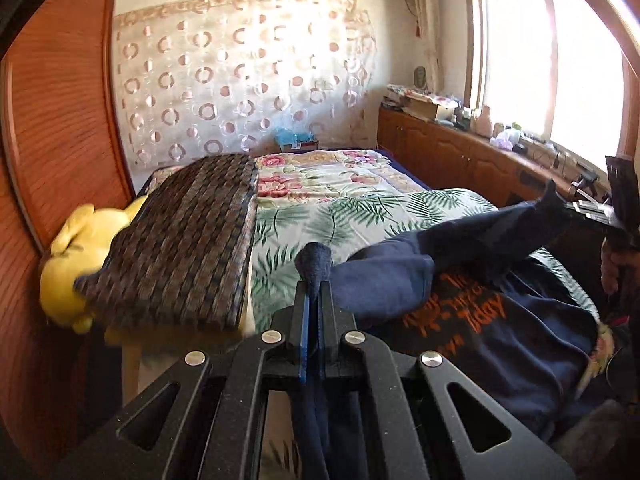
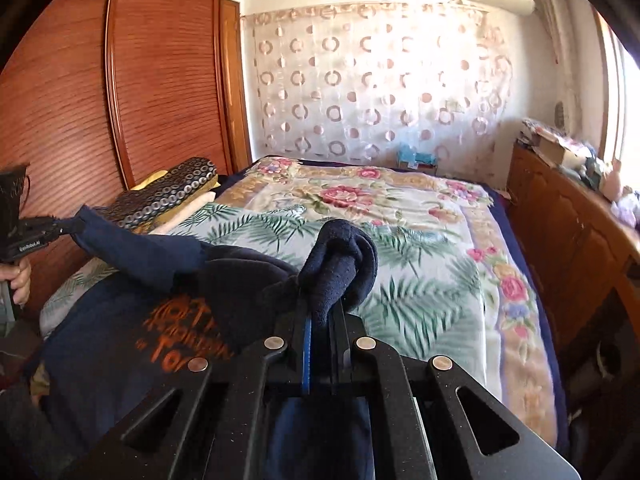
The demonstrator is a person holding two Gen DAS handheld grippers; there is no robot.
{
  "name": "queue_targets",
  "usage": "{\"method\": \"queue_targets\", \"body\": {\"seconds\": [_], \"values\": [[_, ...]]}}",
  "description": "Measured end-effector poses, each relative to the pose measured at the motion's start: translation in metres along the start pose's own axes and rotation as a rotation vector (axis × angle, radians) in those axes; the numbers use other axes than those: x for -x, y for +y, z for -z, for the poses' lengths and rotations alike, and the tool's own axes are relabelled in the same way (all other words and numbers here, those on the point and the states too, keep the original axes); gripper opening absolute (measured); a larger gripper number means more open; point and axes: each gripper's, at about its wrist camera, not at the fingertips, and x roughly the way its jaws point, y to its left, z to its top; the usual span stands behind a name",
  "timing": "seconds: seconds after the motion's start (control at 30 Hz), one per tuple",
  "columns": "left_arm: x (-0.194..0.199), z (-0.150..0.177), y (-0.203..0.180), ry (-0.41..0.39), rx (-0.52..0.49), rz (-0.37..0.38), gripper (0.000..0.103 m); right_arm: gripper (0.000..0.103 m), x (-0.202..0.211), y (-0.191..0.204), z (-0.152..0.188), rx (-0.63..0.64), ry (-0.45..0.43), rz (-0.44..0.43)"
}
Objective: Fold small clothes
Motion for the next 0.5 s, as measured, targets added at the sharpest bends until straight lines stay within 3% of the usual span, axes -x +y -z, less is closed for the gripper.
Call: {"method": "queue_targets", "body": {"seconds": [0.17, 0.33, 0.4, 0.5], "values": [[0.038, 0.022, 0.011, -0.024, 0.054, 0.012, 0.004, 0.006, 0.045, -0.007, 0.030, -0.046, 0.028, 0.008], [0.048, 0.043, 0.012, 0.018, 0.066, 0.012, 0.004, 0.006, 0.089, 0.001, 0.045, -0.044, 0.050, 0.001], [0.043, 0.050, 0.013, 0.045, 0.069, 0.003, 0.005, 0.006, 0.091, 0.000, 0.049, -0.041, 0.096, -0.009], [0.033, 0.060, 0.019, 0.085, 0.081, -0.016, 0.020, 0.006, 0.077, 0.002, 0.057, -0.022, 0.173, 0.002]]}}
